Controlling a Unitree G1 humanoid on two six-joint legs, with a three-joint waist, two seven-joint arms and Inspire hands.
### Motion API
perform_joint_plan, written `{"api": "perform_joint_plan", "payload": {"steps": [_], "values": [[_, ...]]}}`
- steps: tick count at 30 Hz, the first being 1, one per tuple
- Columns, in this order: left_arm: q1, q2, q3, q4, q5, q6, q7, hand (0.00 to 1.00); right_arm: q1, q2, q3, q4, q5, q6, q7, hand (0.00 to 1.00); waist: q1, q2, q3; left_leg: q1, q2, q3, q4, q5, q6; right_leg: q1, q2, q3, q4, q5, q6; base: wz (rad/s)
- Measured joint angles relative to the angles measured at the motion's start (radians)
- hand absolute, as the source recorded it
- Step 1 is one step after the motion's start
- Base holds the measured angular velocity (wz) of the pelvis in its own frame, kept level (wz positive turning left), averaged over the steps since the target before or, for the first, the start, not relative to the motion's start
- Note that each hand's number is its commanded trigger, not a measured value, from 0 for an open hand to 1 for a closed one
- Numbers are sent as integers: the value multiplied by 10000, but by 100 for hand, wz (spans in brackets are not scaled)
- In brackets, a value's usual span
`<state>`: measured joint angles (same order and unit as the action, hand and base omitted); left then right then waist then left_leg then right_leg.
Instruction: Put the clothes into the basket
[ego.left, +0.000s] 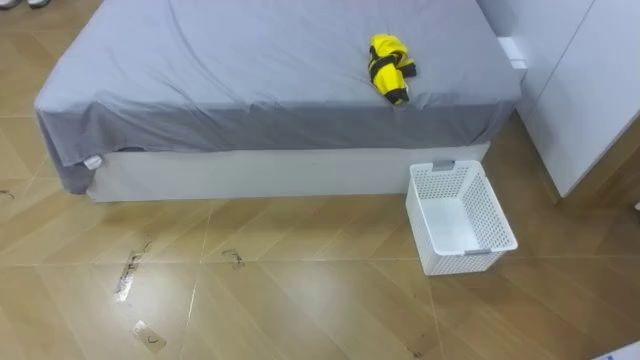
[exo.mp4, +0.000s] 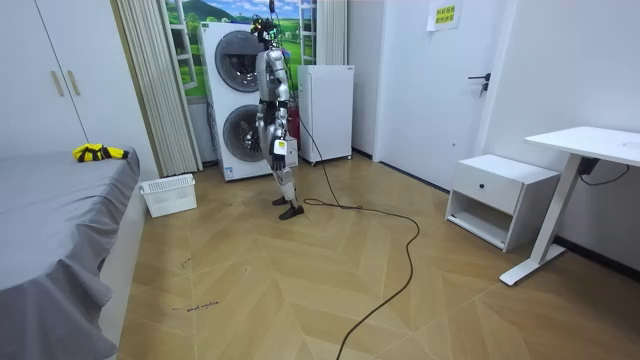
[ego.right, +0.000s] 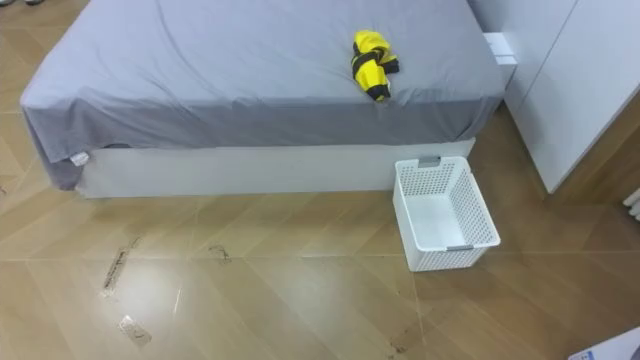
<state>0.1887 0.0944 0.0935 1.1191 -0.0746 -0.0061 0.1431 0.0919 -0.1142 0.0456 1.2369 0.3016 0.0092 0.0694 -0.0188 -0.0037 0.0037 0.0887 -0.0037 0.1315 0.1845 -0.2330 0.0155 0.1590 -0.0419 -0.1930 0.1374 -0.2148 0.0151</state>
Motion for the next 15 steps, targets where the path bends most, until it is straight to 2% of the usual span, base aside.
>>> {"api": "perform_joint_plan", "payload": {"steps": [15], "values": [[-82,3,-7,-14,100,-1,-68,0,-56,-30,4,-126,-711,-64,81,0,2,-25,19,14,-1,-8,-46,0,0,-20,3,38,4,1,1,0]]}}
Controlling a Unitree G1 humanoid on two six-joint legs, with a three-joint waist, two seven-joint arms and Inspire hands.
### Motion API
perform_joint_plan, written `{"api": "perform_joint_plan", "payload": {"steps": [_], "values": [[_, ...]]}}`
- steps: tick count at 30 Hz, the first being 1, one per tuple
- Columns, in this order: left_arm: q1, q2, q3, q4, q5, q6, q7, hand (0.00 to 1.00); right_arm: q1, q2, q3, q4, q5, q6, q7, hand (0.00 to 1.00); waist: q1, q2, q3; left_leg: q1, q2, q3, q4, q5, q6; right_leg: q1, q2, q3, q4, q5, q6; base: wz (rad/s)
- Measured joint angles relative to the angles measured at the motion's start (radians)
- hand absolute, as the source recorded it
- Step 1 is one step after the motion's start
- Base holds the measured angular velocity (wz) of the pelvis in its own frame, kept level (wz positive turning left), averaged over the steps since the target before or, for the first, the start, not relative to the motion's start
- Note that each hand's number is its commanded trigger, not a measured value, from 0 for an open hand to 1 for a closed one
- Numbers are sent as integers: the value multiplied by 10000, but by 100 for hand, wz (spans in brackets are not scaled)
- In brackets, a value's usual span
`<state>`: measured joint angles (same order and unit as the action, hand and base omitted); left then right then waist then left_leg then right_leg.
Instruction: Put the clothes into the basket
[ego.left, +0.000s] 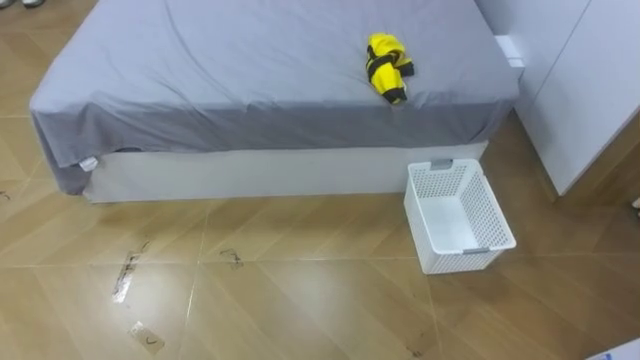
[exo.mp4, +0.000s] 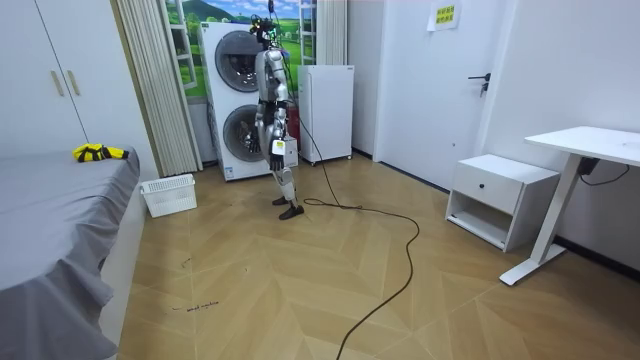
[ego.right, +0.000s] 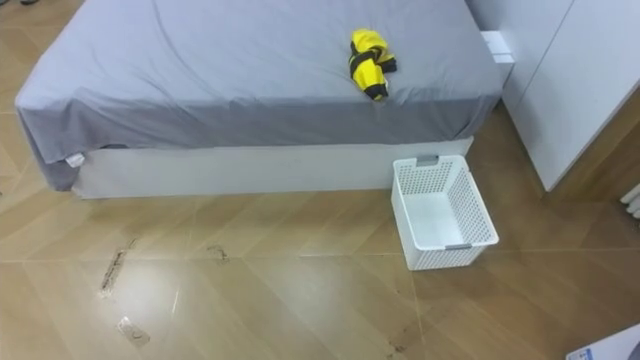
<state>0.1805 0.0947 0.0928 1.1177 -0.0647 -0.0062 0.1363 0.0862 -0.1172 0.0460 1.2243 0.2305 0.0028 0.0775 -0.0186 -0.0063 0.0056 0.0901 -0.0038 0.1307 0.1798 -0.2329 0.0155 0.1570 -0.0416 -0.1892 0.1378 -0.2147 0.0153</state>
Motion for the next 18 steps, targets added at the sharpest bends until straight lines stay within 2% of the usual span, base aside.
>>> {"api": "perform_joint_plan", "payload": {"steps": [10,13,14,16,18], "values": [[71,-1,0,7,-263,-3,50,0,113,5,0,-195,95,-3,10,0,-6,22,-21,-71,14,-8,92,0,0,-19,-3,-105,8,-1,0,1],[21,-25,11,12,-434,-8,101,0,94,9,3,-185,118,-4,-13,0,28,51,-18,-187,127,40,406,-95,-11,-185,38,-249,197,-4,-5,-4],[43,-20,16,8,-432,-10,108,0,102,11,-8,-182,98,-3,-12,0,33,104,-12,-308,204,50,661,-226,-33,-229,85,-285,258,-34,-48,-6],[41,30,40,6,-414,-13,110,0,71,14,-5,-203,97,-1,-6,0,103,117,0,-631,369,59,1334,-558,-88,-426,146,-300,601,-316,-138,-8],[46,137,199,-15,-621,-48,100,0,112,35,-14,-228,352,-10,34,0,148,81,9,-1201,571,81,2649,-867,-226,-698,206,-287,1272,-846,-295,5]]}}
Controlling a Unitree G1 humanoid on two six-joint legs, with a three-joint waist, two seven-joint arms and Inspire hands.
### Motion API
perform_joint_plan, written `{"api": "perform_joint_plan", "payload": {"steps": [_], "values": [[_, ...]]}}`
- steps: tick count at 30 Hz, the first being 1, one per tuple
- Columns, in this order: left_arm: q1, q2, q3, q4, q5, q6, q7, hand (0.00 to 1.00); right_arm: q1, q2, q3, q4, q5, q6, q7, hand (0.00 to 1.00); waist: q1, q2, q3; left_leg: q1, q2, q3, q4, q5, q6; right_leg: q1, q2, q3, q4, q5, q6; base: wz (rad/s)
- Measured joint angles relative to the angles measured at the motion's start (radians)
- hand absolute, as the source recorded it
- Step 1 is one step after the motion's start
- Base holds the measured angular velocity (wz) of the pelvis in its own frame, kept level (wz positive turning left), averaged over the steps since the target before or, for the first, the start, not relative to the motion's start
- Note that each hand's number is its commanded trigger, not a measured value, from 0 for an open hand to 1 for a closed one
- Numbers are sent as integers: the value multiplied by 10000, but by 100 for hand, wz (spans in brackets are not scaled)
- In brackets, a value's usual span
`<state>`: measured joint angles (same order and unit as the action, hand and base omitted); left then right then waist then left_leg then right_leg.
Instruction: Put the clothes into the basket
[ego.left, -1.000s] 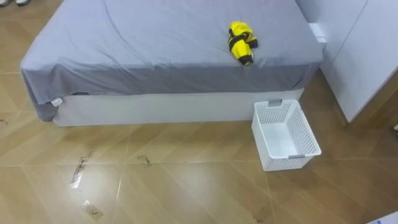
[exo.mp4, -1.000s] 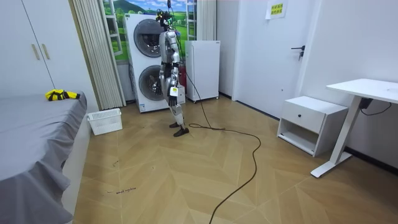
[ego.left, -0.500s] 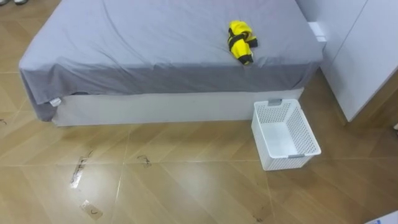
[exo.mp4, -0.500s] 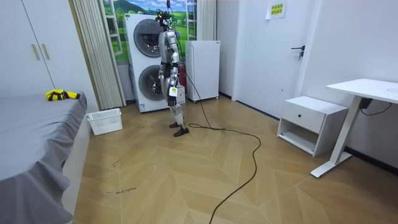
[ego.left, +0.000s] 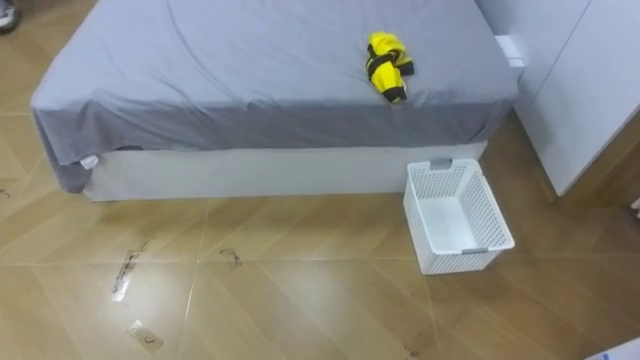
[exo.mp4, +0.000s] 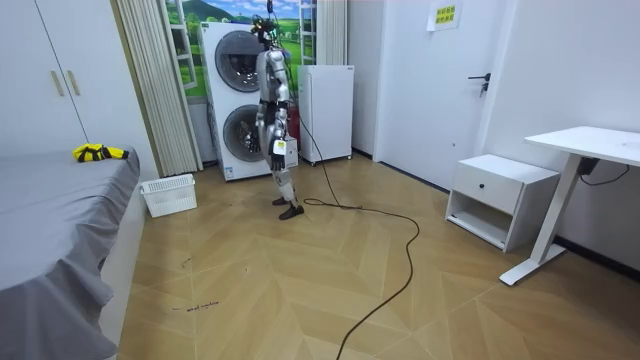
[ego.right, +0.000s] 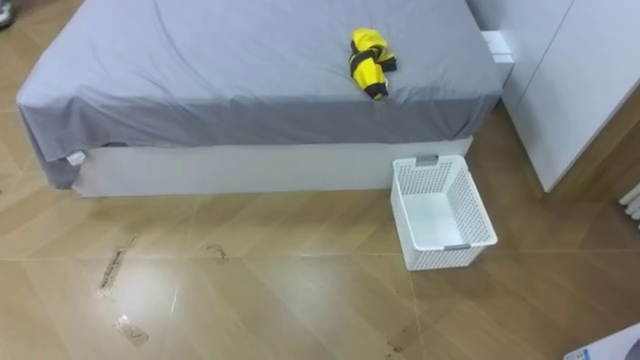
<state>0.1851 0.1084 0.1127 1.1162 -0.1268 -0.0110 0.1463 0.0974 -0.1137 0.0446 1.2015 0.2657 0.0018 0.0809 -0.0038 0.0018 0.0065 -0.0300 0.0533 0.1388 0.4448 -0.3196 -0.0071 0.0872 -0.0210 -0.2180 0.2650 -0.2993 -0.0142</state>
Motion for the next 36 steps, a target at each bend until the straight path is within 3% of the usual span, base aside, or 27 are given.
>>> {"api": "perform_joint_plan", "payload": {"steps": [1,3,4,7,8,9,10,11,12,13,14,17,19,20,22,23,24,25,26,27,29,31,32,33,34,35,36], "values": [[-17,46,39,1,-108,-39,1,0,2,12,1,7,76,-1,21,0,18,-33,2,-228,65,43,475,-6,-11,-53,-8,-9,148,-114,-72,15],[24,107,78,-82,-343,-68,35,0,11,-59,13,59,173,-1,69,0,100,-26,21,-1361,577,256,2771,159,9,21,115,-14,301,-283,-256,14],[100,102,50,-78,-393,-69,47,0,23,-66,14,68,262,-2,47,0,123,-30,13,-1690,617,218,3278,268,63,136,111,31,321,-326,-307,12],[613,-19,-212,-45,-383,-37,112,0,56,-177,16,70,576,53,-74,0,134,-107,17,-2924,38,124,1817,434,88,362,-142,188,297,-598,-246,2],[850,-29,-254,-12,-384,-31,199,0,54,-187,5,74,628,84,-60,0,205,-152,6,-3352,-136,127,526,888,-77,453,-226,272,275,-726,-185,-32],[1042,-29,-254,77,-355,-14,220,0,53,-190,-1,73,566,126,-55,0,335,-129,21,-3680,-127,125,-435,1708,-30,583,-309,294,275,-893,-137,-43],[1156,-25,-251,89,-352,12,222,0,52,-180,3,72,526,192,-54,0,407,-132,19,-3759,-130,109,-785,2105,-47,653,-361,399,265,-981,-96,-50],[1295,-42,-256,144,-324,67,177,0,29,-178,1,58,406,219,-59,0,414,-177,28,-3866,-170,106,-1182,2823,24,808,-501,549,227,-1165,32,-31],[1305,-84,-254,211,-298,85,118,0,37,-187,-91,51,373,214,-111,0,344,-222,12,-3973,-355,111,-1145,3448,328,951,-659,612,94,-1275,296,-16],[1278,-103,-245,209,-272,82,76,0,38,-186,-155,50,344,215,-154,0,338,-243,-16,-3998,-511,127,-1033,3613,524,973,-772,678,63,-1375,422,-3],[1177,-106,-176,208,-179,81,-34,0,22,-173,-274,43,330,212,-170,0,346,-432,-29,-4171,-705,395,-462,3257,804,1022,-1052,789,-5,-1514,597,-14],[791,-52,-160,157,-189,51,-67,0,9,-153,-318,-23,341,61,-340,0,320,-364,78,-4500,-669,740,1377,1853,924,1354,-1383,892,128,-1308,894,-19],[580,83,-178,161,-405,11,-42,0,44,-154,-295,-33,393,-9,-410,0,291,-326,77,-4243,-690,942,1881,1100,1048,1132,-1646,1061,1567,-1237,966,-5],[439,185,-167,136,-665,-52,-3,0,90,-144,-301,-53,415,-17,-464,0,252,-382,64,-3742,-888,1132,1710,736,1102,708,-1935,1066,3085,-909,1064,4],[148,224,-172,136,-776,-92,47,0,193,-239,-316,-61,483,-38,-566,0,204,-351,13,-2912,-1132,1236,1284,453,1215,120,-2266,1080,4960,600,927,4],[9,216,-184,132,-750,-118,63,0,225,-289,-477,-63,476,-108,-636,0,229,-174,-53,-2309,-1198,1159,755,378,1267,-282,-2323,1045,5837,1917,697,-12],[-186,233,-168,16,-714,-146,189,0,187,-281,-488,-127,543,-211,-747,0,308,80,-91,-1652,-1202,1055,142,362,1266,-898,-2127,1045,6541,1666,550,-20],[-299,247,-171,13,-711,-203,230,0,184,-279,-456,-255,657,-239,-780,0,353,44,-18,-1296,-1191,1034,-198,375,1245,-1251,-1961,1014,6856,1236,443,-17],[-414,247,-184,-33,-765,-260,279,0,226,-275,-442,-544,929,-234,-803,0,355,259,9,-660,-1096,912,-698,383,1210,-1967,-1487,866,7064,443,166,9],[-462,218,-214,-234,-767,-259,288,0,264,-266,-451,-960,1159,-228,-912,0,190,363,6,-187,-1002,662,-1009,313,1170,-2718,-1015,603,6812,-46,40,25],[-667,197,-587,-417,-767,-261,287,0,338,-192,-444,-1531,1235,-224,-1161,0,46,471,36,497,-972,308,-1446,208,1102,-3677,-585,341,5436,-217,3,52],[-811,67,-879,-438,-737,-240,226,0,338,-101,-477,-1891,1158,-229,-1383,0,-26,425,44,1235,-894,61,-1994,53,962,-4220,-353,367,3179,130,-21,49],[-735,-95,-1049,-368,-761,-238,211,0,321,-105,-473,-2071,1236,-328,-1531,0,-37,497,60,1767,-740,-80,-2279,-107,825,-4321,-279,260,1800,1187,-50,35],[-585,-181,-1228,-345,-763,-226,192,0,326,-86,-463,-2189,1311,-471,-1717,0,-39,626,17,2233,-500,-213,-2484,-248,642,-4323,-127,229,818,2278,-107,32],[-549,-186,-1272,-335,-763,-227,182,0,314,-63,-465,-2268,1309,-553,-1796,0,4,632,7,2360,-398,-278,-2528,-332,536,-4301,-40,225,555,2711,-226,25],[-463,-176,-1293,-244,-760,-232,186,0,238,-41,-467,-2363,1284,-736,-1947,0,144,690,-111,2439,-252,-320,-2431,-488,269,-4153,192,205,538,3147,-543,5],[-353,-178,-1297,-152,-768,-250,182,0,74,-79,-480,-2474,1229,-777,-2089,0,252,800,-110,2479,8,-337,-2387,-458,46,-4093,372,-25,834,3030,-758,0]]}}
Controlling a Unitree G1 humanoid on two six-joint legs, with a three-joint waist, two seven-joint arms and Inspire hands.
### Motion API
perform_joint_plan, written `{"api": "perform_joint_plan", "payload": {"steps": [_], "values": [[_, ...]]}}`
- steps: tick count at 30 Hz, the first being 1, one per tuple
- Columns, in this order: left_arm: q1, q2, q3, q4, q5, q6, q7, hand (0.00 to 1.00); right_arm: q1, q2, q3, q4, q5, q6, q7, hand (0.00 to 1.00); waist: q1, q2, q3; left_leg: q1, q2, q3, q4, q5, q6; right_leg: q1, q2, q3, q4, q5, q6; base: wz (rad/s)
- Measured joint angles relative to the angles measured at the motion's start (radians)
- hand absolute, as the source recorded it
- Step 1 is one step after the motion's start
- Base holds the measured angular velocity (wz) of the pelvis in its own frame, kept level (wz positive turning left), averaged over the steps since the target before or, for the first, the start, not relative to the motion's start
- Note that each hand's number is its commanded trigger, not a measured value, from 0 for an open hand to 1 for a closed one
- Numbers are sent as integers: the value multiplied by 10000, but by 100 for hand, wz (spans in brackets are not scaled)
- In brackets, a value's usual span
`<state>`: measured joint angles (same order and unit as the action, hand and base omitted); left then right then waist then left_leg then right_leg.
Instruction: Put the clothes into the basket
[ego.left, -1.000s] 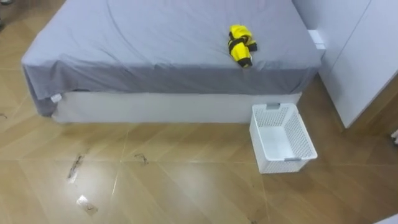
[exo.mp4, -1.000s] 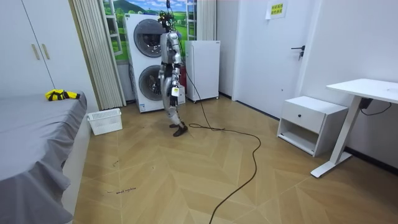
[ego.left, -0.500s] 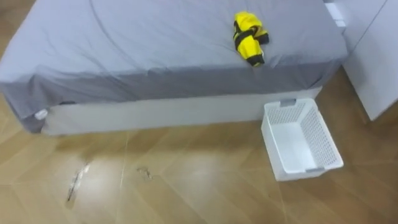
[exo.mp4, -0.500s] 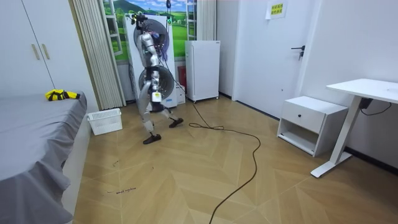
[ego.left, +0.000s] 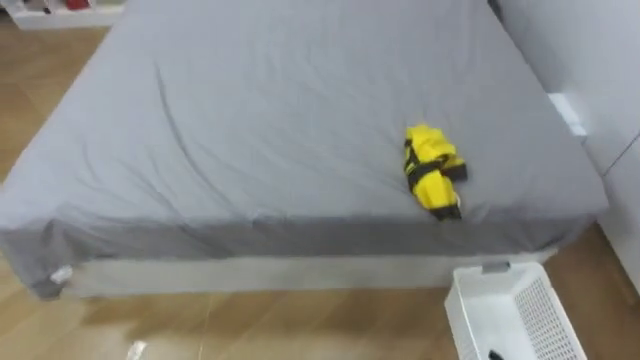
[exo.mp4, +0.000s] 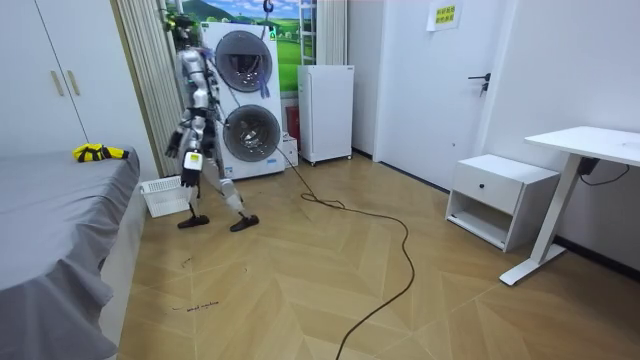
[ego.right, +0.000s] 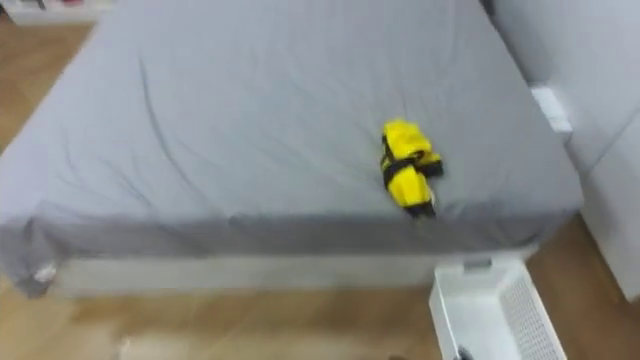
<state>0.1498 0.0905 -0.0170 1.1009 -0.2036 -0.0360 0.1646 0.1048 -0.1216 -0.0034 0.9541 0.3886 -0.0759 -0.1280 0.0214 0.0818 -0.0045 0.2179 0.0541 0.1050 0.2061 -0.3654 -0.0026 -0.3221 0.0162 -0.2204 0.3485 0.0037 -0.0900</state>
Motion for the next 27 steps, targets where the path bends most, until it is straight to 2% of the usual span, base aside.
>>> {"api": "perform_joint_plan", "payload": {"steps": [1,2,3,4,5,6,7,8,9,10,11,12,13,15,16,18,19,20,21,22,23,24,25,27], "values": [[81,13,8,-3,-4,-15,-4,0,-94,-17,-15,-113,-42,1,-46,0,50,45,7,53,100,-8,1,70,-189,40,68,-34,85,-136,-44,4],[204,20,5,-7,-2,-20,-15,0,-194,-39,-100,-520,-162,-1,-166,0,93,116,66,78,250,5,82,210,-568,35,86,26,413,-325,-120,36],[193,34,5,-46,47,-62,-31,0,-257,-17,-301,-798,-392,5,-314,0,104,14,152,13,295,27,-226,194,-746,-71,-62,524,1056,-562,-54,66],[145,45,11,-130,152,-90,-41,0,-269,-31,-460,-929,-419,48,-365,0,83,-9,200,-46,316,61,-574,502,-824,-239,-199,581,1685,-716,-2,92],[106,140,52,-324,229,-270,-63,0,-158,-9,-694,-1351,-365,162,-442,0,155,-146,278,-88,235,441,-157,492,-556,-799,-441,183,2958,-1184,177,56],[385,452,69,-460,213,-389,-45,0,-57,142,-580,-1909,-404,359,-504,0,477,-563,76,-294,221,939,807,435,-582,-751,-441,-157,2194,-1127,-34,18],[583,582,7,-547,210,-370,-8,0,-55,158,-400,-2208,-421,445,-518,0,567,-717,34,-461,196,1147,1495,392,-640,-532,-416,-448,1716,-1166,-305,-39],[911,547,13,-645,214,-312,79,0,-151,85,-228,-2637,-515,446,-544,0,575,-474,55,-850,553,1081,3100,369,-653,7,-234,-784,1289,-1221,-625,-41],[1058,458,4,-734,202,-136,67,0,-233,-3,-74,-3077,-629,406,-642,0,495,-215,86,-1348,959,890,4628,678,-677,525,119,-900,849,-1314,-766,-32],[1108,436,11,-827,197,-74,41,0,-268,-22,16,-3230,-704,372,-658,0,405,-13,74,-1575,1044,803,5181,919,-693,710,251,-878,680,-1480,-778,-13],[1080,405,76,-970,195,-66,30,0,-373,-25,138,-3440,-903,333,-682,0,282,-41,71,-1939,1107,686,5865,1283,-633,854,375,-671,574,-1622,-778,0],[1006,390,120,-998,185,-83,62,0,-373,-19,260,-3467,-1140,336,-705,0,111,-90,75,-2303,1038,651,6007,1169,-577,1002,360,-576,429,-1693,-798,0],[933,386,113,-1004,175,-95,87,0,-338,-9,313,-3479,-1200,336,-715,0,63,-137,91,-2488,980,673,5950,1093,-483,1078,346,-503,373,-1725,-805,-11],[903,363,106,-1213,168,-186,105,0,-117,-3,556,-3810,-1210,351,-717,0,94,-338,164,-3250,609,802,5427,711,-374,1338,342,-113,136,-1773,-855,-52],[935,359,104,-1238,121,-212,127,0,-73,-7,628,-3907,-1238,349,-738,0,107,-386,156,-3451,512,796,5141,679,-374,1393,329,-82,70,-1771,-865,-60],[931,347,112,-1243,-13,-303,244,0,-97,-6,721,-4002,-1250,331,-895,0,58,-591,139,-4002,223,819,3413,706,-412,1612,390,247,-237,-1772,-882,-46],[923,341,110,-1242,-11,-337,244,0,-112,-15,748,-4016,-1252,328,-968,0,59,-619,134,-4073,201,818,2939,754,-406,1645,395,323,-286,-1769,-889,-44],[934,328,112,-1234,-15,-398,243,0,-112,-50,789,-4095,-1334,328,-1117,0,83,-673,69,-4207,40,823,2088,920,-435,1675,437,525,-402,-1769,-885,-55],[974,325,124,-1199,-18,-408,257,0,-115,-82,801,-4252,-1650,323,-1126,0,148,-763,28,-4228,8,820,1515,1366,-297,1701,441,710,-454,-1773,-877,-58],[1029,322,126,-1180,-21,-409,271,0,-119,-96,820,-4333,-1781,311,-1125,0,162,-755,-4,-4221,5,817,1347,1522,-260,1748,455,704,-554,-1768,-867,-52],[1059,310,99,-1095,-29,-405,289,0,-119,-119,917,-4534,-1922,289,-1139,0,114,-670,-41,-4165,8,811,1241,1957,-182,1894,543,656,-750,-1741,-842,-34],[977,312,79,-958,-61,-389,305,0,-138,-114,967,-4563,-1943,218,-1231,0,116,-684,-40,-4113,13,794,1180,2246,-28,1941,541,623,-855,-1644,-803,-25],[952,311,58,-938,-120,-386,316,0,-142,-113,988,-4567,-1949,201,-1272,0,104,-680,-40,-4045,11,797,1099,2245,-24,2017,540,620,-969,-1630,-790,-15],[812,310,-66,-795,-309,-377,318,0,-143,-102,1012,-4566,-1957,199,-1459,0,101,-653,-19,-3819,-143,804,657,2246,-16,2175,503,655,-1244,-1612,-713,0]]}}
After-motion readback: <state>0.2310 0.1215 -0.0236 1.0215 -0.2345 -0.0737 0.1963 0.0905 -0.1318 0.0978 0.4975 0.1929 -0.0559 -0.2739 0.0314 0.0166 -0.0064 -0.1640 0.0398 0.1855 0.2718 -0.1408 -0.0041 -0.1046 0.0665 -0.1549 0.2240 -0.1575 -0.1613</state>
